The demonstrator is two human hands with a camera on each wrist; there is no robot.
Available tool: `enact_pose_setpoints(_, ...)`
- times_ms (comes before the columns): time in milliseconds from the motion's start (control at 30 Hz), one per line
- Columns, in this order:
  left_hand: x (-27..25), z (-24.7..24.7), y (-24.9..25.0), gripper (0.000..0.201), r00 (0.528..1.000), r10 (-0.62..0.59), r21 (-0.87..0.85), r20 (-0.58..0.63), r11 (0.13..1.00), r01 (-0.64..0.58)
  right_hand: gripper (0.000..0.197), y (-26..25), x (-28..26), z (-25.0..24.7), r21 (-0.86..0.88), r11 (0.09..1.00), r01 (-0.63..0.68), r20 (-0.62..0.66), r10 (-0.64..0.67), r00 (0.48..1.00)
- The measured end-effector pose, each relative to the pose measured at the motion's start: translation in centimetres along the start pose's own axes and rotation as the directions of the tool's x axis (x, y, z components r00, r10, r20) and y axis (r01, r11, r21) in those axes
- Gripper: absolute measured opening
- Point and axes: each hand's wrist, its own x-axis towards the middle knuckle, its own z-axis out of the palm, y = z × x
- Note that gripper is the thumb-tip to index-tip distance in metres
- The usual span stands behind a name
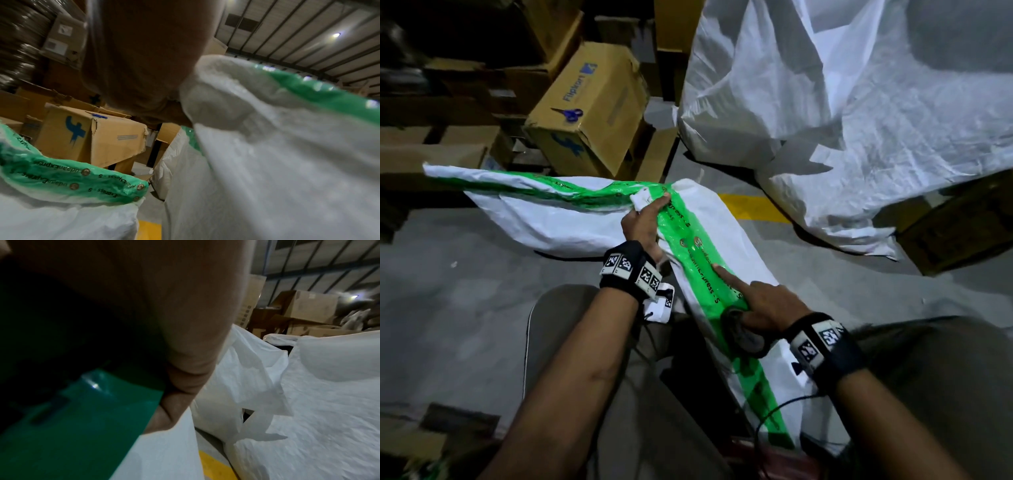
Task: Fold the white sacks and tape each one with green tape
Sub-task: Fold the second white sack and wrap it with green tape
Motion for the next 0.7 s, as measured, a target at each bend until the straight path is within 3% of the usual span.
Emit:
enact_pose_setpoints(100, 0.0, -0.6, 0.0, 0.044, 1.000, -0.001, 0.003, -0.032, 1.000, 0.001, 0.086, 0.1, 2.3, 2.3, 0.066, 0.997, 0.031, 0.041, -0.034, 0.999)
enact_pose_setpoints(167, -0.3, -0.9, 0.1, 0.051, 1.000, -0.019, -0.009, 0.020, 1.000, 0.019, 0.090, 0.1, 3.3, 3.4, 0.062, 0.997, 0.039, 0.038, -0.041, 0.998)
enact_pose_setpoints(267, -0.6, -1.5, -0.4, 0.059, 0.980, -0.105, -0.019, 0.169, 0.994, 0.110, 0.092, -0.4, 4.1, 4.6, 0.078, 0.995, 0.069, 0.015, -0.071, 0.997)
enact_pose_setpoints(400, -2.2, -3.1, -2.0, 0.037, 0.897, -0.195, 0.092, 0.396, 0.981, 0.173, 0.088, -0.9, 5.1, 5.7, 0.083, 0.995, 0.053, -0.030, -0.051, 0.998)
enact_pose_setpoints(467, -3.6, -3.7, -3.5, 0.027, 0.919, -0.193, 0.211, 0.342, 0.970, 0.125, 0.087, -1.2, 5.6, 6.5, 0.116, 0.992, 0.040, -0.021, -0.038, 0.999)
enact_pose_setpoints(533, -4.2, -4.4, -5.6, 0.019, 0.943, -0.268, 0.356, 0.199, 0.916, 0.185, 0.084, -1.5, 6.3, 7.0, 0.147, 0.989, 0.023, -0.008, -0.022, 1.000)
enact_pose_setpoints(633, -4.2, -5.2, -8.4, 0.048, 0.900, -0.432, 0.395, 0.059, 0.838, 0.376, 0.083, -1.8, 7.3, 7.2, 0.224, 0.974, 0.010, -0.038, -0.001, 0.999)
enact_pose_setpoints(700, -3.8, -5.6, -9.7, 0.043, 0.926, -0.376, 0.374, -0.035, 0.854, 0.361, 0.084, -1.9, 7.4, 7.1, 0.317, 0.948, 0.023, -0.089, 0.006, 0.996)
